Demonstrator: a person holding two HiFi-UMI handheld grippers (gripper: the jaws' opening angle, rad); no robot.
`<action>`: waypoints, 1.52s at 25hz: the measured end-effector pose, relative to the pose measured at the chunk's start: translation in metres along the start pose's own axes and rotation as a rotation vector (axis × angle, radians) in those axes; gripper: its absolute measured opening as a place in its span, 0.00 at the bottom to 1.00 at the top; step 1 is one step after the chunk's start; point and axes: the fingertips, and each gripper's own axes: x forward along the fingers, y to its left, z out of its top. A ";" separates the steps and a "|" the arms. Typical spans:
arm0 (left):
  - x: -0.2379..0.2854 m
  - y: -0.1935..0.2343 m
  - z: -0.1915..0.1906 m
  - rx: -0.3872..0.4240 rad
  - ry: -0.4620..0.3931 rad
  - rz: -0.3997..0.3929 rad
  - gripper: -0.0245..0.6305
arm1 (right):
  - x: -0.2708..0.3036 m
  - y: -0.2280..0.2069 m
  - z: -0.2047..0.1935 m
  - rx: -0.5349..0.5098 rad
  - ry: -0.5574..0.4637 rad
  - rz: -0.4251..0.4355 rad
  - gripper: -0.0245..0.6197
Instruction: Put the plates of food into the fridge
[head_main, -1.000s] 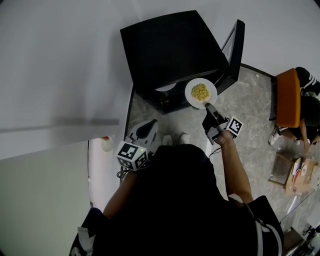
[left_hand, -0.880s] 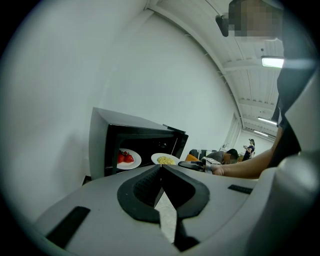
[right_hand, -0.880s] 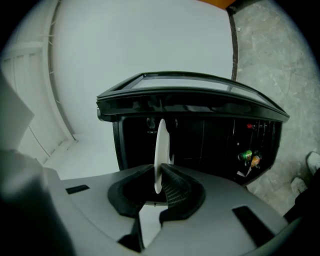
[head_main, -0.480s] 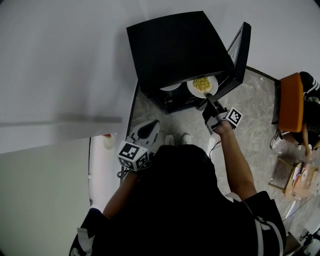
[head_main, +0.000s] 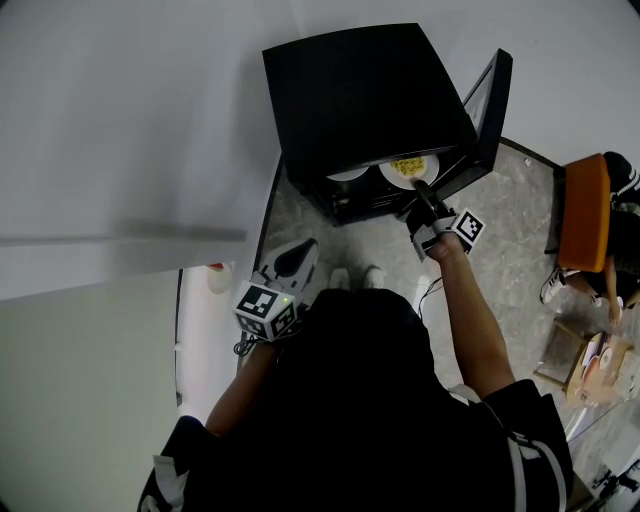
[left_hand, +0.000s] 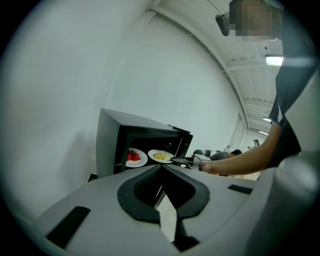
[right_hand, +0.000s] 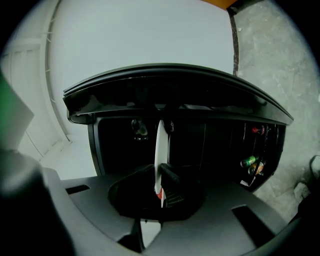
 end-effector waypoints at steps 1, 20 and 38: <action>0.000 -0.001 0.000 0.001 0.002 -0.001 0.07 | 0.001 -0.001 0.001 -0.003 0.001 -0.005 0.12; 0.009 0.006 0.002 -0.014 -0.004 0.003 0.07 | 0.032 -0.010 0.009 0.018 -0.054 -0.103 0.10; 0.007 0.002 0.002 -0.021 -0.007 0.021 0.07 | 0.040 -0.016 0.010 0.061 -0.123 -0.241 0.09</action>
